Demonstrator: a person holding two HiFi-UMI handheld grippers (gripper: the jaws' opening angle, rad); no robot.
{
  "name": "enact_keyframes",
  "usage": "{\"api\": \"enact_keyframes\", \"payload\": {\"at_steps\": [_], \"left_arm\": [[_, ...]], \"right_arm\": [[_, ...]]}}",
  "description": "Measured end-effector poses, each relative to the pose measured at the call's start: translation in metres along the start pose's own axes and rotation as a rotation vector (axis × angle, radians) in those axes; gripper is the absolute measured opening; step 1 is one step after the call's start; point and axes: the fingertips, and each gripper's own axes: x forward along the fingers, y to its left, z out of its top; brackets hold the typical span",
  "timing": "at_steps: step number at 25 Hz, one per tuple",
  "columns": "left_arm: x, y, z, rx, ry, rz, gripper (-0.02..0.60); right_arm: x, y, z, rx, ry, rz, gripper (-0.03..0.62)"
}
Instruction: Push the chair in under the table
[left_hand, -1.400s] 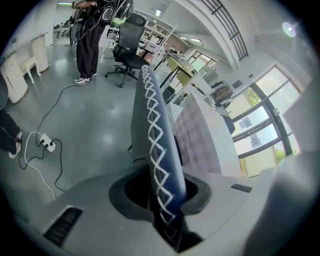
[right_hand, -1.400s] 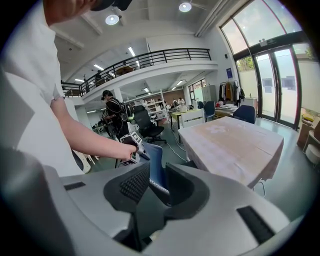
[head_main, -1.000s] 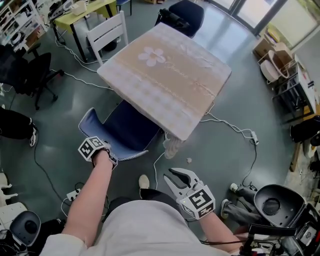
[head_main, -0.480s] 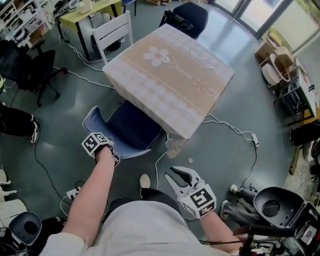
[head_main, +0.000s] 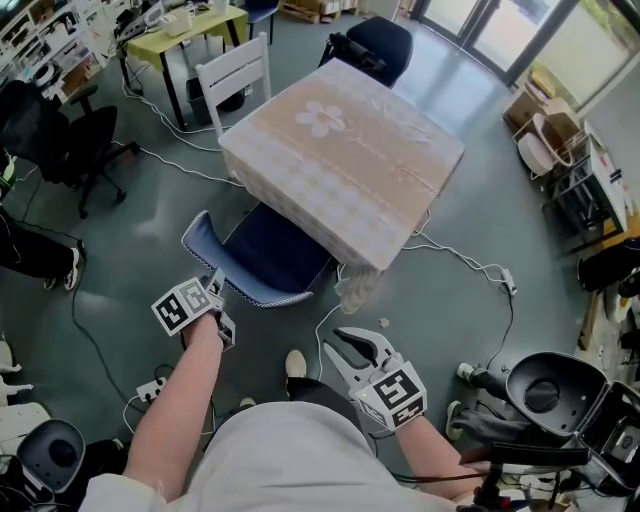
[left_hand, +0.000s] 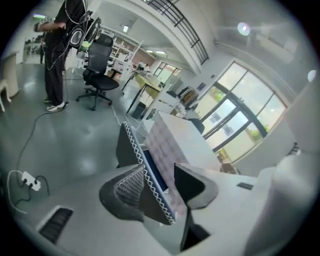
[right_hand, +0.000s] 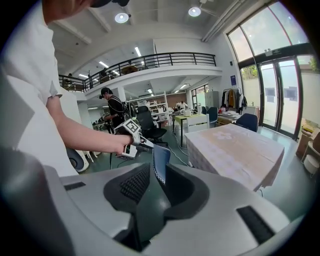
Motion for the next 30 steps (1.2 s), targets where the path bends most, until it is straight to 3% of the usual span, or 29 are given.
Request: {"api": "enact_keyframes", "payload": {"at_steps": [2, 4, 8, 10, 14, 18, 23, 27, 30], "left_arm": [[-0.032, -0.013, 0.006, 0.063, -0.029, -0.119, 0.198], [-0.072, -0.021, 0.008, 0.176, -0.059, -0.224, 0.182], [-0.156, -0.032, 0.000, 0.429, -0.100, -0.391, 0.052], [-0.195, -0.034, -0.011, 0.509, -0.100, -0.459, 0.009], [-0.263, -0.026, -0.042, 0.571, -0.055, -0.577, 0.009], [-0.314, -0.013, -0.075, 0.631, -0.003, -0.640, 0.009], [-0.361, 0.009, -0.104, 0.718, 0.012, -0.677, 0.009], [-0.389, 0.030, -0.129, 0.725, 0.009, -0.697, 0.009], [-0.404, 0.051, -0.127, 0.712, 0.010, -0.697, 0.009]], "right_arm": [[0.004, 0.016, 0.006, -0.020, -0.015, 0.007, 0.106], [0.008, 0.038, 0.010, -0.037, -0.026, 0.014, 0.103], [0.017, 0.086, 0.019, -0.070, -0.052, 0.039, 0.075], [0.020, 0.110, 0.018, -0.098, -0.051, 0.049, 0.055], [0.022, 0.162, 0.019, -0.136, -0.056, 0.072, 0.030], [0.017, 0.207, 0.014, -0.164, -0.059, 0.074, 0.021], [0.011, 0.261, 0.000, -0.178, -0.068, 0.074, 0.017], [0.006, 0.301, -0.020, -0.190, -0.065, 0.091, 0.014], [0.012, 0.329, -0.018, -0.205, -0.066, 0.110, 0.014]]}}
